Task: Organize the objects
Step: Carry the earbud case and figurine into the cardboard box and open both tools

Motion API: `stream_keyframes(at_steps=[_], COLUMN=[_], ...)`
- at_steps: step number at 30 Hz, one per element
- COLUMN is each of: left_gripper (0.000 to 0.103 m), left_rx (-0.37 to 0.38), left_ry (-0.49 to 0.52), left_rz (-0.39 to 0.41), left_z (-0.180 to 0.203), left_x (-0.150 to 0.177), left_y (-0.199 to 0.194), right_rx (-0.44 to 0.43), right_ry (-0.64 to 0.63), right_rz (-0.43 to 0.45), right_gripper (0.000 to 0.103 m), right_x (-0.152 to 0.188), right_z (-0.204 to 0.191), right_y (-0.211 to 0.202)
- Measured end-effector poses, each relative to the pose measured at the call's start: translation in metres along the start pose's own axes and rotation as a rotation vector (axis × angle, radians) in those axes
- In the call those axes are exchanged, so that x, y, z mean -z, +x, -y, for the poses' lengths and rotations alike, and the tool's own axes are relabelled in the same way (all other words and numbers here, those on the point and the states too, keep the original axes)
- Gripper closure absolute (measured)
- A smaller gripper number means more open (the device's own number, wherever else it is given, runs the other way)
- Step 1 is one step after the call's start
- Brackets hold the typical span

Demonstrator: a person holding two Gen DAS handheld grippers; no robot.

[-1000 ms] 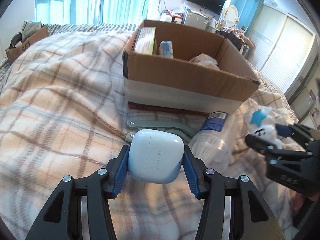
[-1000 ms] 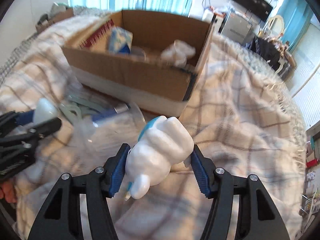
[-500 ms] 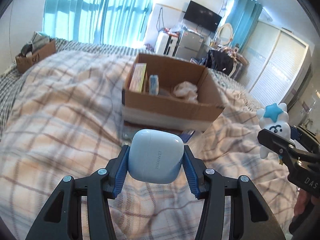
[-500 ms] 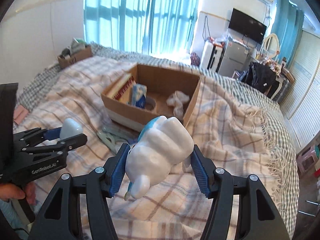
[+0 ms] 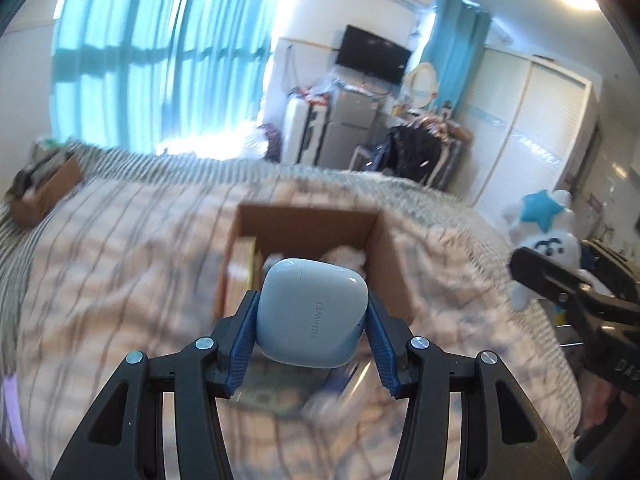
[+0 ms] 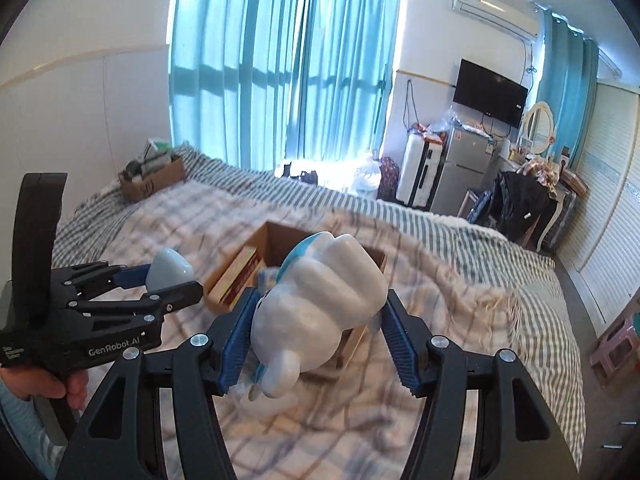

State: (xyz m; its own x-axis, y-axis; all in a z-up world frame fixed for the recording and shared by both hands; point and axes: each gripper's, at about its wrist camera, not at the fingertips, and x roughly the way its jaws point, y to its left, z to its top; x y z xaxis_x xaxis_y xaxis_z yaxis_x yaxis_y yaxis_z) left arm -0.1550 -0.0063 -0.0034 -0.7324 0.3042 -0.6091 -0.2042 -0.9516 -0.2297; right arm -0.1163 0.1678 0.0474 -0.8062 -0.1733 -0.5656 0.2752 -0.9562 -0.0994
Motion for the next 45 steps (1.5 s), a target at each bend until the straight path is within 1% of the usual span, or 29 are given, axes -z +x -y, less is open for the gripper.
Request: stream_keyframes(at_steps=[3,6,9,11,16,21,24,27,29,30,31,32,33,34,36,38,40,42,44,45], left_gripper=[0.050,0.050,0.050,0.050,0.050,0.050,0.050,0.050,0.048,0.045,0.038,0.033,0.024,0.017,0.016,0.014,0.007,0.002,0.001,0.000], left_rx=[0.004,0.001,-0.011,-0.018,-0.020,-0.041,-0.033,-0.034,-0.036,-0.041,-0.040,-0.039,-0.048,-0.059,-0.072,-0.087,-0.104,-0.120,-0.157,-0.188], left_ry=[0.029,0.049,0.074,0.094,0.112,0.118,0.100,0.085,0.076,0.071,0.065,0.062,0.055,0.050,0.055,0.076,0.091,0.103,0.113,0.119], left_rz=[0.014,0.002,-0.018,-0.032,-0.075,-0.131,-0.161,-0.184,-0.197,-0.200,-0.202,-0.201,-0.190,-0.174,-0.138,-0.108,-0.079,-0.036,0.001,0.025], left_z=[0.004,0.002,0.000,-0.003,-0.008,-0.015,-0.020,-0.025,-0.028,-0.026,-0.025,-0.023,-0.021,-0.018,-0.013,-0.006,-0.001,0.003,0.004,0.004], left_x=[-0.028,-0.049,-0.058,-0.063,-0.060,-0.049,-0.040,-0.032,-0.032,-0.032,-0.033,-0.034,-0.036,-0.039,-0.046,-0.055,-0.064,-0.070,-0.074,-0.074], left_y=[0.020,0.049,0.078,0.100,0.146,0.187,0.200,0.205,0.203,0.200,0.195,0.191,0.185,0.177,0.156,0.131,0.109,0.081,0.055,0.037], right_rx=[0.003,0.018,0.038,0.035,0.048,0.013,0.014,0.004,0.001,0.002,0.014,0.027,0.040,0.053,0.055,0.068,0.077,0.073,0.075,0.081], right_ry=[0.007,0.000,-0.007,-0.008,-0.003,0.040,0.022,0.035,0.041,0.046,0.062,0.075,0.082,0.088,0.090,0.091,0.089,0.086,0.080,0.077], right_rz=[0.017,0.018,0.009,-0.006,-0.057,-0.107,-0.133,-0.148,-0.150,-0.149,-0.133,-0.116,-0.101,-0.080,-0.059,-0.024,0.018,0.037,0.055,0.063], right_gripper=[0.043,0.043,0.043,0.043,0.043,0.043,0.043,0.043,0.042,0.042,0.035,0.028,0.019,0.018,0.018,0.017,0.013,0.009,0.009,0.008], right_x=[-0.023,-0.044,-0.055,-0.059,-0.060,-0.050,-0.040,-0.035,-0.034,-0.033,-0.035,-0.036,-0.038,-0.042,-0.049,-0.059,-0.068,-0.075,-0.078,-0.078], right_z=[0.011,0.021,0.030,0.037,0.051,0.054,0.048,0.049,0.050,0.051,0.053,0.055,0.056,0.056,0.056,0.056,0.054,0.053,0.050,0.048], right_y=[0.017,0.046,0.075,0.101,0.163,0.216,0.230,0.238,0.234,0.232,0.226,0.219,0.212,0.201,0.183,0.155,0.127,0.103,0.074,0.060])
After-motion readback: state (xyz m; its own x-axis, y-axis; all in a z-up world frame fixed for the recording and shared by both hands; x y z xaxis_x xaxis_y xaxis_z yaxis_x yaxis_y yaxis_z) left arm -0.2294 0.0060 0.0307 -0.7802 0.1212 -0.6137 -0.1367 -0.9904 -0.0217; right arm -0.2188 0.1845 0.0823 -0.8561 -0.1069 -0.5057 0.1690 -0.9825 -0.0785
